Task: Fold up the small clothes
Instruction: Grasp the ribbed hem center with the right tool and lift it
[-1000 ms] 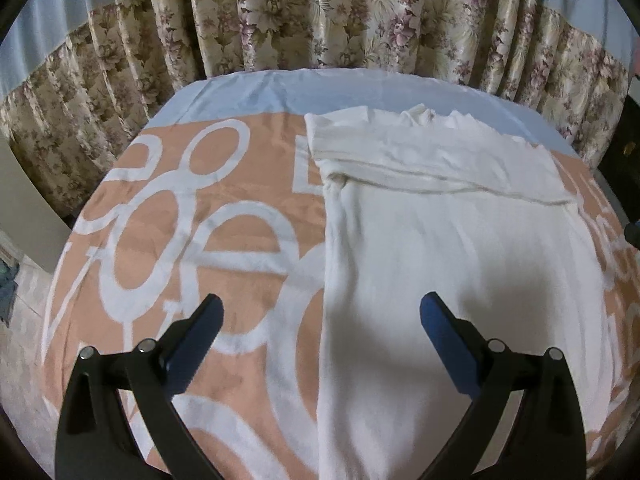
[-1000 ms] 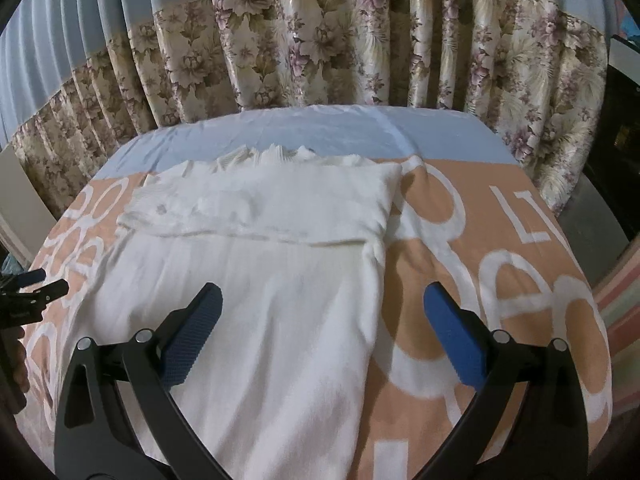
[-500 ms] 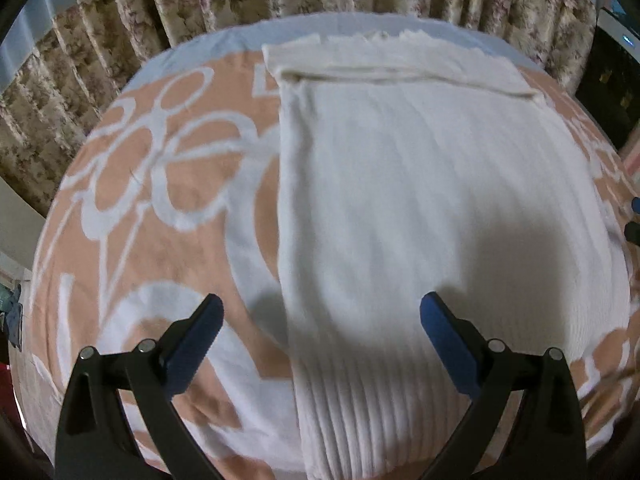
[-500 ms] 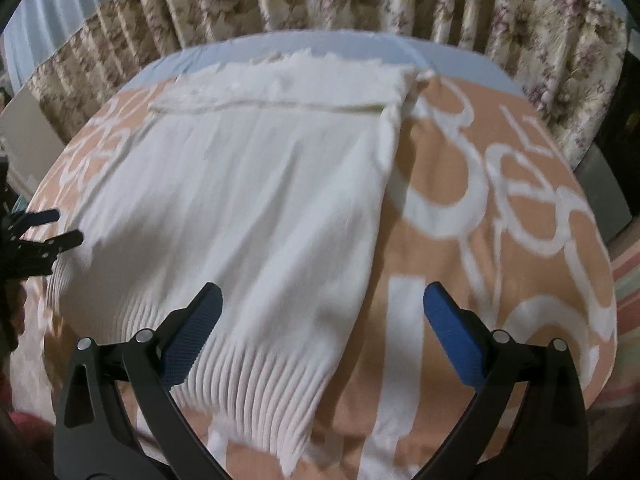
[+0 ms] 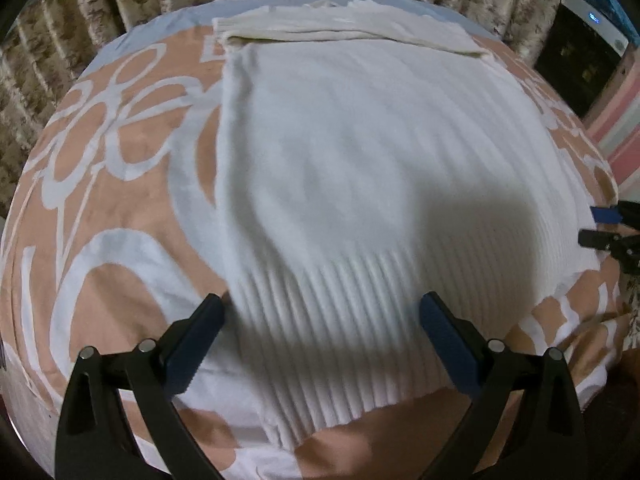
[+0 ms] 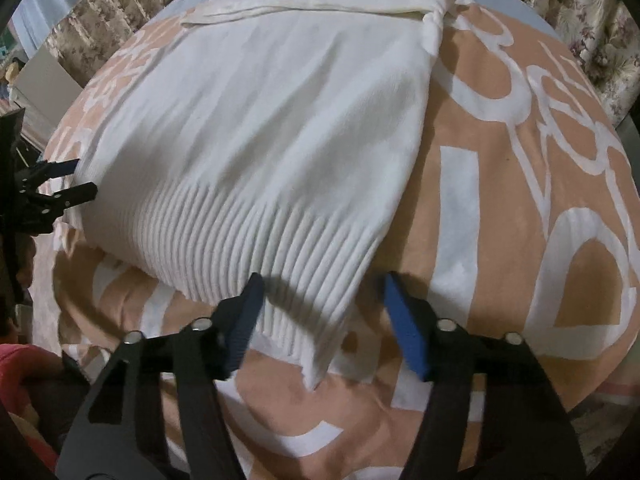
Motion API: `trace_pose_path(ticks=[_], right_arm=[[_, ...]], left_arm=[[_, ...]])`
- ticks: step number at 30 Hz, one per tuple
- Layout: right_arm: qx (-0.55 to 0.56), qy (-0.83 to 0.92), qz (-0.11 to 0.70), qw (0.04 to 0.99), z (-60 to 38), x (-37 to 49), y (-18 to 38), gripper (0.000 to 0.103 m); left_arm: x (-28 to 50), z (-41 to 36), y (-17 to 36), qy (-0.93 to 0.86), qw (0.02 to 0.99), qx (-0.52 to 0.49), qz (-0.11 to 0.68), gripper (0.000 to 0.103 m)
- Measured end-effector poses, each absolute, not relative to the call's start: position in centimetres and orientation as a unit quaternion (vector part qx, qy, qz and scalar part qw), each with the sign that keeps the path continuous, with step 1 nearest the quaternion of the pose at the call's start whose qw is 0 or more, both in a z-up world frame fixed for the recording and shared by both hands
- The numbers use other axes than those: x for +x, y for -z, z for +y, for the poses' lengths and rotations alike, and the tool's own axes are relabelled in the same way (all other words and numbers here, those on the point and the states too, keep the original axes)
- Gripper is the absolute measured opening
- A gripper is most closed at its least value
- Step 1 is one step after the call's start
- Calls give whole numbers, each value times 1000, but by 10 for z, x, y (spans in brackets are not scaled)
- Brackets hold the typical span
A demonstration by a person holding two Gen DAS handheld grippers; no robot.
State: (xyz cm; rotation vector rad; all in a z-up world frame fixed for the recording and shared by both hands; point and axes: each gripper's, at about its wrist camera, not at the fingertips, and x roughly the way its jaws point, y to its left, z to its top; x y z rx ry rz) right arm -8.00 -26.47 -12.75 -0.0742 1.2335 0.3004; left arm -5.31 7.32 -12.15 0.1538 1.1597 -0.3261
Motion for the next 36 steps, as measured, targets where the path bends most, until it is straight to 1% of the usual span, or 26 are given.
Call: trace_pose_path(ticks=[1, 2, 3, 4, 5, 6, 7, 8, 9, 10, 11, 13, 17, 22, 26, 31, 36], right_arm=[[-34, -144, 575, 805, -265, -79, 126, 45], [-32, -151, 575, 804, -265, -78, 125, 38], [-33, -154, 576, 803, -266, -77, 125, 28], [-40, -159, 577, 800, -264, -75, 125, 25], [-50, -163, 578, 798, -261, -74, 124, 23], [-61, -169, 575, 799, -257, -72, 123, 15], [-66, -173, 573, 798, -254, -71, 122, 12], [-76, -175, 570, 799, -250, -70, 121, 12], [-89, -177, 566, 800, -246, -70, 119, 12], [-103, -180, 562, 800, -242, -70, 117, 11], [-114, -182, 557, 802, -239, -69, 114, 11], [-128, -186, 542, 809, -235, -67, 105, 11], [-154, -191, 512, 823, -227, -55, 90, 11], [-168, -185, 476, 843, -224, -35, 72, 11], [-158, -172, 451, 862, -230, -11, 57, 11], [-119, -156, 416, 888, -245, 25, 41, 11], [-85, -150, 407, 897, -256, 65, 35, 11]], left_arm=[[-52, 70, 122, 155, 821, 81, 544, 93], [-52, 66, 120, 162, 820, 88, 541, 90], [-51, 65, 120, 167, 819, 89, 542, 82], [-49, 62, 119, 175, 817, 91, 543, 76], [-47, 61, 119, 179, 815, 94, 543, 72], [-46, 60, 118, 186, 813, 95, 543, 64], [-43, 59, 117, 192, 813, 97, 541, 52], [-42, 59, 115, 196, 813, 97, 540, 44], [-40, 59, 113, 201, 812, 97, 539, 29], [-37, 58, 111, 207, 811, 95, 538, 22], [-35, 58, 110, 210, 811, 97, 538, 19], [-30, 55, 110, 216, 808, 111, 536, 17], [-27, 44, 109, 220, 811, 143, 524, 16], [-11, 42, 95, 214, 832, 149, 489, 15], [12, 42, 80, 201, 852, 139, 463, 15], [50, 50, 58, 183, 873, 122, 434, 15], [90, 49, 42, 179, 886, 109, 414, 15]])
